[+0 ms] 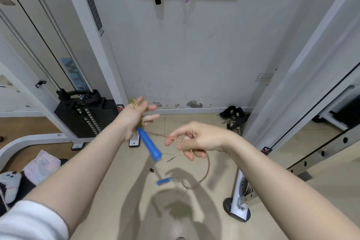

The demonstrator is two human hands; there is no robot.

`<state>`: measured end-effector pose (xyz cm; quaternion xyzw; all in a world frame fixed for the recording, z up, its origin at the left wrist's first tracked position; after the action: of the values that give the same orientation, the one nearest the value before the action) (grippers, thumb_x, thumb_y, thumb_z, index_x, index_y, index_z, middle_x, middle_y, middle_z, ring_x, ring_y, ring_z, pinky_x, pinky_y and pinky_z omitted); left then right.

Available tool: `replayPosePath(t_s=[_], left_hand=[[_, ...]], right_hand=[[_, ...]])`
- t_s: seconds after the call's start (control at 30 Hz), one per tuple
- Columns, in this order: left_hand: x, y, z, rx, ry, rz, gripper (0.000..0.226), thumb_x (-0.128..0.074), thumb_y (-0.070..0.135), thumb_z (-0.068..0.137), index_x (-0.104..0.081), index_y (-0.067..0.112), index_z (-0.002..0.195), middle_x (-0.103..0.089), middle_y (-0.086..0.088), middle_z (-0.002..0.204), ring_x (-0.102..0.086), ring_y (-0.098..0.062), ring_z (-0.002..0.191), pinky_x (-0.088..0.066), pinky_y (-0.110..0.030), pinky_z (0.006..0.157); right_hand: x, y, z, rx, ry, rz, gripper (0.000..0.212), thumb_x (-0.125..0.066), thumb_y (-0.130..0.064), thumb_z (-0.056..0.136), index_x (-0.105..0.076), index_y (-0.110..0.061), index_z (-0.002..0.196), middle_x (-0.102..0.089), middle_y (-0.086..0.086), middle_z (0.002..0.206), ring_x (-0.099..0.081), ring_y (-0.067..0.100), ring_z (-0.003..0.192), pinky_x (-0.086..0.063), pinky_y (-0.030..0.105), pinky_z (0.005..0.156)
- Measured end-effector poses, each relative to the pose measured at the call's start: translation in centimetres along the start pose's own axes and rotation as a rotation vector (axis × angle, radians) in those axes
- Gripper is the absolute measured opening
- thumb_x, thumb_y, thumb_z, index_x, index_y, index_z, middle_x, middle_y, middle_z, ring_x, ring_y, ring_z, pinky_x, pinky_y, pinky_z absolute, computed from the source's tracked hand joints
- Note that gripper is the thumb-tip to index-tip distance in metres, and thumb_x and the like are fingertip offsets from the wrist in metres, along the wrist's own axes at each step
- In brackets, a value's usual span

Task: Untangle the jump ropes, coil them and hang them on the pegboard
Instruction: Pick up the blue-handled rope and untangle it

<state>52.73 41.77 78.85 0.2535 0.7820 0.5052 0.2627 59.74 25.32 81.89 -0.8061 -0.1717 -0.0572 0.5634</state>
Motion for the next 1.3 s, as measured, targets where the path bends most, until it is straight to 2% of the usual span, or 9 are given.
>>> replayPosePath(t_s=[0.2, 0.3, 0.43, 0.6, 0.7, 0.8, 0.93, 1.07, 1.3], left_hand=[[-8.0, -0.5, -5.6, 0.164, -0.619, 0.228, 0.087, -0.017, 0.074, 0.081, -0.063, 0.006, 0.11, -0.06, -0.009, 0.053, -0.033, -0.009, 0.027, -0.04, -0.024, 0.048], [-10.4, 1.8, -7.1, 0.002, -0.788, 0.049, 0.066, -0.047, 0.064, 0.083, -0.064, 0.007, 0.114, -0.059, -0.006, 0.053, -0.032, -0.005, 0.025, -0.042, -0.021, 0.046], [-9.6, 3.9, -5.0, -0.095, -0.505, -0.093, 0.039, -0.041, 0.024, 0.096, -0.042, 0.016, 0.134, -0.071, -0.006, 0.092, -0.068, -0.014, 0.06, -0.058, -0.026, 0.06], [-6.8, 3.7, -1.3, -0.182, -0.203, -0.035, 0.046, -0.039, 0.019, 0.1, -0.028, 0.021, 0.144, -0.046, -0.004, 0.141, -0.055, -0.02, 0.116, -0.05, -0.038, 0.092], [-6.5, 2.2, -0.6, -0.199, -0.119, 0.284, 0.05, -0.04, 0.028, 0.1, -0.024, 0.022, 0.147, -0.053, -0.004, 0.135, -0.065, -0.01, 0.089, -0.047, -0.038, 0.094], [-7.8, 1.0, -1.7, -0.11, -0.242, 0.392, 0.048, -0.028, 0.055, 0.095, -0.043, 0.026, 0.129, -0.065, -0.015, 0.115, -0.051, -0.01, 0.038, -0.054, -0.038, 0.07], [-11.0, 1.2, -4.9, 0.053, -0.601, 0.163, 0.088, -0.011, 0.075, 0.069, -0.053, 0.018, 0.122, -0.072, -0.014, 0.085, -0.028, -0.007, 0.025, -0.036, -0.02, 0.039], [-12.1, 3.6, -7.0, 0.005, -0.83, -0.016, 0.075, -0.049, 0.076, 0.069, -0.065, 0.016, 0.111, -0.068, -0.01, 0.07, -0.023, 0.001, 0.022, -0.032, -0.013, 0.035], [-8.8, 5.3, -2.8, -0.211, -0.242, -0.163, 0.037, -0.04, 0.027, 0.099, -0.04, 0.017, 0.135, -0.069, -0.006, 0.096, -0.068, -0.013, 0.061, -0.055, -0.026, 0.062]], right_hand=[[8.2, -1.5, -0.8, 0.252, 0.762, 0.264, 0.024, -0.058, -0.012, 0.091, -0.058, -0.014, 0.067, -0.043, -0.012, 0.046, -0.029, 0.001, 0.038, -0.024, 0.013, 0.039], [7.6, 1.3, -0.1, 0.137, 0.702, 0.148, 0.026, -0.056, -0.016, 0.092, -0.056, -0.015, 0.066, -0.044, 0.004, 0.056, -0.034, 0.004, 0.042, -0.027, 0.017, 0.043], [4.1, 4.1, 0.1, -0.007, 0.413, 0.018, 0.037, -0.037, -0.024, 0.101, -0.054, -0.011, 0.072, -0.044, 0.0, 0.051, -0.038, 0.007, 0.034, -0.03, 0.022, 0.04], [3.2, 3.0, -1.2, -0.126, 0.066, -0.116, 0.03, -0.038, -0.009, 0.099, -0.047, -0.031, 0.117, -0.054, 0.002, 0.063, -0.05, 0.008, 0.036, -0.041, 0.021, 0.042], [4.1, 0.2, -2.0, -0.068, 0.009, -0.162, 0.031, -0.054, -0.007, 0.093, -0.057, -0.022, 0.119, -0.058, 0.0, 0.066, -0.052, 0.008, 0.038, -0.042, 0.019, 0.043], [7.1, -2.7, -2.4, 0.104, 0.3, -0.11, 0.005, -0.063, -0.009, 0.087, -0.068, -0.009, 0.087, -0.052, -0.003, 0.051, -0.042, 0.008, 0.036, -0.034, 0.018, 0.04], [10.6, -3.2, -2.4, 0.226, 0.73, -0.016, 0.015, -0.071, -0.014, 0.081, -0.062, -0.01, 0.069, -0.044, -0.004, 0.048, -0.033, 0.006, 0.041, -0.029, 0.016, 0.042], [10.3, -1.4, -1.1, 0.199, 0.775, 0.099, 0.019, -0.063, -0.008, 0.086, -0.055, -0.011, 0.068, -0.047, 0.01, 0.063, -0.043, 0.014, 0.057, -0.035, 0.023, 0.054], [3.0, -0.6, 1.5, 0.065, 0.309, -0.283, 0.014, -0.042, -0.016, 0.098, -0.055, -0.019, 0.093, -0.052, -0.003, 0.051, -0.042, 0.009, 0.037, -0.039, 0.021, 0.045]])
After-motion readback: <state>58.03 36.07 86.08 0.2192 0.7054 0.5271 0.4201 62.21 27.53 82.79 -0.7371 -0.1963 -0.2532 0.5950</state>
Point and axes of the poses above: each hand's wrist, its own z-axis towards the middle knuckle, its own x-axis out of the back of the hand, y = z × x, the point moved 6 cm from there along z, towards the middle knuckle
